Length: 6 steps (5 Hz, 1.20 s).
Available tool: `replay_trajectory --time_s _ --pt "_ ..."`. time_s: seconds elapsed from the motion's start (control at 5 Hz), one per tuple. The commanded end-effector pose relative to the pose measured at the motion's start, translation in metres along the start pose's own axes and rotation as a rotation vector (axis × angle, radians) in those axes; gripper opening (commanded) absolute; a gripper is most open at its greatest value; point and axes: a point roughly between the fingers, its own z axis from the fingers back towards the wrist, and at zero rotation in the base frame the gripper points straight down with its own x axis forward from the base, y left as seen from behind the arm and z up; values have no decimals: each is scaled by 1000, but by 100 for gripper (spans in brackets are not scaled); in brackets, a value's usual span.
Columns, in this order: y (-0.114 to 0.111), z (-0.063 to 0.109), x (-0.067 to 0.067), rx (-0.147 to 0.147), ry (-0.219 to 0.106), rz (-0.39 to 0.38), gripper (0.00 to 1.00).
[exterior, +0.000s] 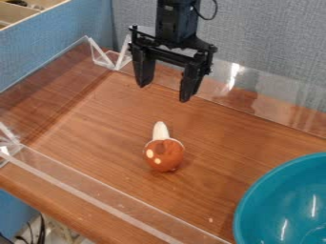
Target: Put the mushroom in the blue bowl
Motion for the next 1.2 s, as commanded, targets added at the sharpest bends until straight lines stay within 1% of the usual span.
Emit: replay_trajectory --time_s 0.0,0.2,0.4,0.6,0.8,1.0 --pt "0 -22 -4 -10 21 6 100" --pt "0 -58 -7 -15 56 -2 100" --pt "-1 -92 -5 -15 95 -27 100" --pt "-2 -102 -2 -14 118 -33 100" --pt "-2 -102 -2 -16 118 -39 0" --pt "-2 -98 -2 -26 108 -45 0"
